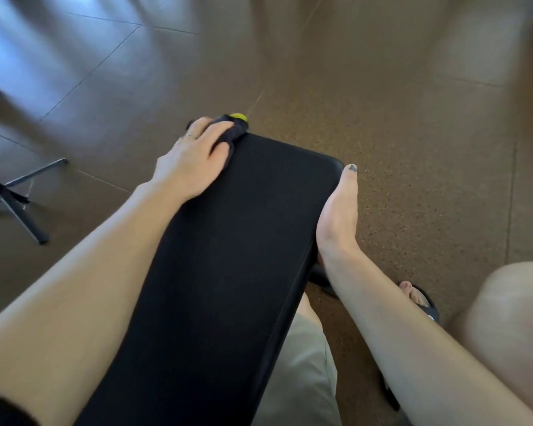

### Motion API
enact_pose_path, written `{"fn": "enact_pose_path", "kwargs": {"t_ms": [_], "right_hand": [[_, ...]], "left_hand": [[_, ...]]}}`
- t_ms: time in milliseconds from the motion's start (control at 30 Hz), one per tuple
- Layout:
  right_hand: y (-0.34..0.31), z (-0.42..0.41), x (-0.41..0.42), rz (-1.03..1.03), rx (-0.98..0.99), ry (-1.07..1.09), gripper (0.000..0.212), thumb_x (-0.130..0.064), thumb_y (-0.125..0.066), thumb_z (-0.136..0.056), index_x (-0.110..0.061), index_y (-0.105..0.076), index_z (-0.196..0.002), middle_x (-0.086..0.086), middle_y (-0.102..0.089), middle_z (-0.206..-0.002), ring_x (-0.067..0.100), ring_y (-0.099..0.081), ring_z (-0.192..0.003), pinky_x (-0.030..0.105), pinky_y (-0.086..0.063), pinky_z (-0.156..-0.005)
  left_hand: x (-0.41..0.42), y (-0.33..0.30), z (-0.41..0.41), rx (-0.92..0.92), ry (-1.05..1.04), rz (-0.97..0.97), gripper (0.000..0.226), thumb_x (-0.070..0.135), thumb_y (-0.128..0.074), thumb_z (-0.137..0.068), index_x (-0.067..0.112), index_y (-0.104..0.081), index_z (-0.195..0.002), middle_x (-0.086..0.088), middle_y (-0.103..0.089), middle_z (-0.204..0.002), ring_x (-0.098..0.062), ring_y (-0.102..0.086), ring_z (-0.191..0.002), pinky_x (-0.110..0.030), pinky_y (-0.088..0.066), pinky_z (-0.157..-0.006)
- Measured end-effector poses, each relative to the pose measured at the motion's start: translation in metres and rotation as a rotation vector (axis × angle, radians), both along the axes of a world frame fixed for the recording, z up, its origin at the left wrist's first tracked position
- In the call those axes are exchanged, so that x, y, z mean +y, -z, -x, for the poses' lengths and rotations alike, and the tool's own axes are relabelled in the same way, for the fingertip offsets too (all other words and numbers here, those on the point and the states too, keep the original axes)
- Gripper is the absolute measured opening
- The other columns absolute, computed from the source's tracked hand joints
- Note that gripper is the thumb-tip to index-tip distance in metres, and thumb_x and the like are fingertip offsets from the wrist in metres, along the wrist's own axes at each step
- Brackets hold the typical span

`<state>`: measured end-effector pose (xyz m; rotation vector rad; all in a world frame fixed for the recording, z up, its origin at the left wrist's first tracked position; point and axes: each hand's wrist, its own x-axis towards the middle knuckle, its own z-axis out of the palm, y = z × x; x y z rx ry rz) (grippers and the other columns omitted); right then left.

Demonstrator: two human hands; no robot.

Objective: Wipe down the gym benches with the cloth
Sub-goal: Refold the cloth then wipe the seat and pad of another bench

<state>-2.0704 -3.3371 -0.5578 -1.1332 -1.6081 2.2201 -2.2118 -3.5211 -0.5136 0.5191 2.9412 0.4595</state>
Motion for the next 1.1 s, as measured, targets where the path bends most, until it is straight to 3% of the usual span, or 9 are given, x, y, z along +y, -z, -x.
{"fn": "enact_pose_path", "kwargs": {"t_ms": [167, 367, 533, 633, 700, 767, 900, 1033, 1100], "right_hand": [[-0.002, -0.004, -0.001, -0.016, -0.006, -0.003, 0.100, -0.092, -0.022, -0.063, -0.046, -0.041, -0.149, -0.019, -0.050, -0.150, 0.011, -0.048, -0.138, 0.047, -0.032, -0.121], [0.002, -0.002, -0.001, 0.000, -0.006, 0.004, 0.094, -0.091, -0.024, -0.066, -0.048, -0.041, -0.149, -0.021, -0.050, -0.149, 0.011, -0.046, -0.139, 0.047, -0.031, -0.121], [0.004, 0.000, 0.002, -0.061, 0.007, 0.026, 0.074, -0.075, -0.022, -0.089, -0.040, -0.038, -0.152, -0.019, -0.049, -0.148, 0.009, -0.045, -0.136, 0.040, -0.031, -0.120], [0.006, -0.002, 0.004, -0.081, 0.028, 0.024, 0.059, -0.063, -0.022, -0.103, -0.036, -0.034, -0.155, -0.019, -0.046, -0.141, 0.006, -0.044, -0.128, 0.032, -0.031, -0.113], [0.005, -0.003, 0.004, -0.085, 0.034, 0.003, 0.062, -0.064, -0.021, -0.101, -0.036, -0.034, -0.155, -0.016, -0.046, -0.149, 0.009, -0.045, -0.133, 0.038, -0.032, -0.119], [0.004, -0.004, 0.003, -0.071, 0.034, -0.010, 0.072, -0.072, -0.022, -0.094, -0.038, -0.034, -0.155, -0.014, -0.046, -0.153, 0.012, -0.044, -0.138, 0.044, -0.032, -0.122], [0.006, -0.002, 0.001, -0.051, 0.024, -0.015, 0.101, -0.090, -0.022, -0.063, -0.046, -0.036, -0.152, -0.019, -0.047, -0.152, 0.011, -0.045, -0.140, 0.047, -0.033, -0.121], [0.010, 0.000, 0.001, -0.025, 0.032, 0.010, 0.098, -0.090, -0.022, -0.063, -0.047, -0.039, -0.149, -0.019, -0.050, -0.148, 0.011, -0.048, -0.136, 0.047, -0.035, -0.119], [0.010, 0.002, 0.003, -0.019, 0.035, 0.013, 0.099, -0.090, -0.023, -0.062, -0.045, -0.040, -0.149, -0.017, -0.052, -0.147, 0.012, -0.050, -0.134, 0.047, -0.036, -0.118]], "left_hand": [[-0.048, -0.002, -0.051, -0.156, -0.267, -0.028, 0.043, 0.047, -0.026, -0.106, 0.040, -0.036, -0.147, -0.009, -0.055, -0.140, -0.037, -0.050, -0.125, -0.048, -0.039, -0.099], [-0.102, -0.019, -0.147, -0.084, -0.358, 0.058, 0.036, 0.043, -0.027, -0.108, 0.046, -0.034, -0.143, 0.006, -0.053, -0.143, -0.032, -0.052, -0.124, -0.043, -0.034, -0.088], [-0.056, -0.011, -0.086, -0.092, -0.399, 0.131, 0.036, 0.041, -0.023, -0.108, 0.019, -0.047, -0.121, -0.017, -0.060, -0.128, -0.040, -0.053, -0.118, -0.043, -0.033, -0.085], [-0.018, -0.004, -0.049, -0.041, -0.357, 0.090, 0.040, 0.039, -0.021, -0.107, 0.014, -0.046, -0.126, -0.015, -0.056, -0.132, -0.040, -0.053, -0.120, -0.045, -0.036, -0.088], [-0.014, -0.003, -0.054, -0.024, -0.302, 0.108, 0.042, 0.038, -0.021, -0.108, 0.018, -0.040, -0.140, -0.011, -0.050, -0.141, -0.039, -0.052, -0.124, -0.047, -0.037, -0.088], [-0.030, -0.005, -0.082, -0.025, -0.209, 0.177, 0.051, 0.039, -0.022, -0.109, 0.025, -0.024, -0.158, -0.005, -0.033, -0.161, -0.036, -0.040, -0.139, -0.052, -0.039, -0.099], [-0.061, -0.004, -0.166, 0.078, 0.069, 0.210, 0.058, 0.038, -0.024, -0.107, 0.019, -0.029, -0.161, -0.007, -0.022, -0.169, -0.039, -0.025, -0.152, -0.051, -0.023, -0.124], [-0.044, -0.004, -0.169, 0.038, 0.107, 0.210, 0.056, 0.043, -0.020, -0.108, 0.033, -0.017, -0.163, 0.009, -0.007, -0.171, -0.031, -0.010, -0.158, -0.048, -0.018, -0.124], [-0.016, -0.003, -0.138, 0.056, 0.125, 0.203, 0.054, 0.041, -0.022, -0.110, 0.036, -0.011, -0.163, 0.011, -0.001, -0.171, -0.029, -0.004, -0.158, -0.044, -0.005, -0.126]]}}
